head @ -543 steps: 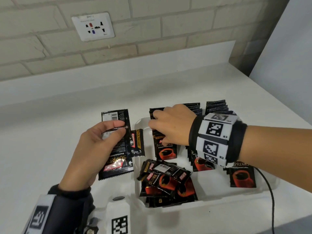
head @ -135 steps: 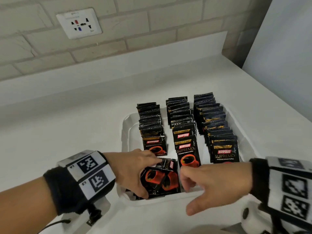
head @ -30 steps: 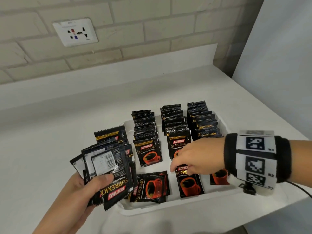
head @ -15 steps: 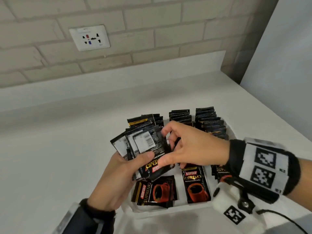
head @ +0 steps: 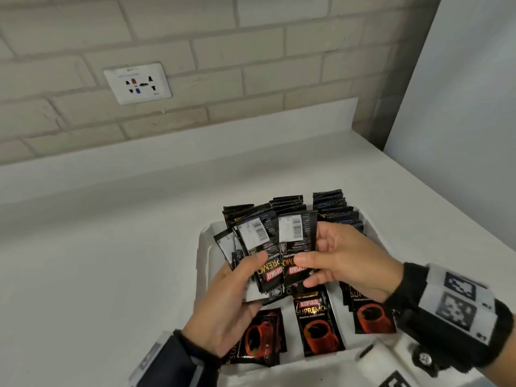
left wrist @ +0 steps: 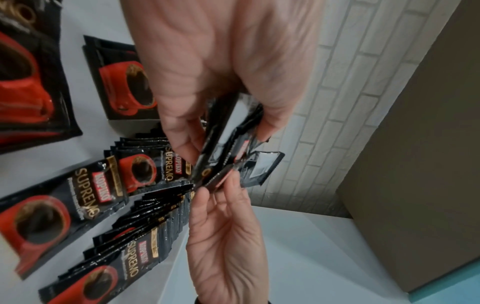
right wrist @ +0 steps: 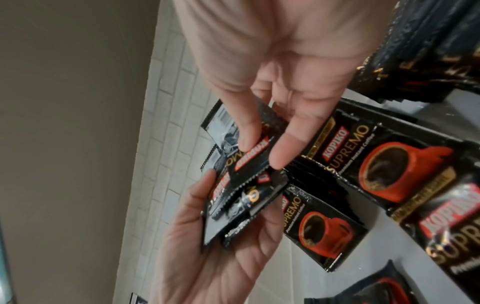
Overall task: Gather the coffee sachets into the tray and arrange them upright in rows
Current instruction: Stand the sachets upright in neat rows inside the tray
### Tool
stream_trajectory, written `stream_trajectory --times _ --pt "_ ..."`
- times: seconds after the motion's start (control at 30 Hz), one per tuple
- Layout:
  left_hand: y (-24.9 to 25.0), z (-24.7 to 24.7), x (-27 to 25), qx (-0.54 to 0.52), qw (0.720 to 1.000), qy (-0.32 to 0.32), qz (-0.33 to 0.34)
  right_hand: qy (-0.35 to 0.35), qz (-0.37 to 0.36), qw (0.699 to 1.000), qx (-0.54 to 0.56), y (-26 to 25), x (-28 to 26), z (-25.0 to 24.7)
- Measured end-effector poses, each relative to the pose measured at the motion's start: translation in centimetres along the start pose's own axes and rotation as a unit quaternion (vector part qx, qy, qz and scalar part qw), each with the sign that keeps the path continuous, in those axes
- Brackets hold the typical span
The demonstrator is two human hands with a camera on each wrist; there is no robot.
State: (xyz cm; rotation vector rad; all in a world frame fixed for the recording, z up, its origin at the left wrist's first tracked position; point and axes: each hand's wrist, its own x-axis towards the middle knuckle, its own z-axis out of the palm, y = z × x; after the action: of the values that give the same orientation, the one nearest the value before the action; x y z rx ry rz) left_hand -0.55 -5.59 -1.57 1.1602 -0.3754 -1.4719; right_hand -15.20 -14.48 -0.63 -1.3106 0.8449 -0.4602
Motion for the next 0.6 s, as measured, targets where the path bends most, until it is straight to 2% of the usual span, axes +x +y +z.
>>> stream_trajectory --times 0.17,0.43,0.6 --pt "0.0 0.5 0.1 -0.001 1.0 -0.029 -0.001 0.016 -0.022 0.999 -0.027 0.2 -0.3 0.4" --pt "0.1 0.8 0.1 0.027 0.998 -0.006 0.057 0.021 -0.067 0.995 -0.073 -0.4 -0.1 1.3" --pt "0.1 0.8 -0.3 -0.016 0.999 0.007 0.043 0.037 -0.079 0.989 -0.116 -0.8 -0.1 1.0"
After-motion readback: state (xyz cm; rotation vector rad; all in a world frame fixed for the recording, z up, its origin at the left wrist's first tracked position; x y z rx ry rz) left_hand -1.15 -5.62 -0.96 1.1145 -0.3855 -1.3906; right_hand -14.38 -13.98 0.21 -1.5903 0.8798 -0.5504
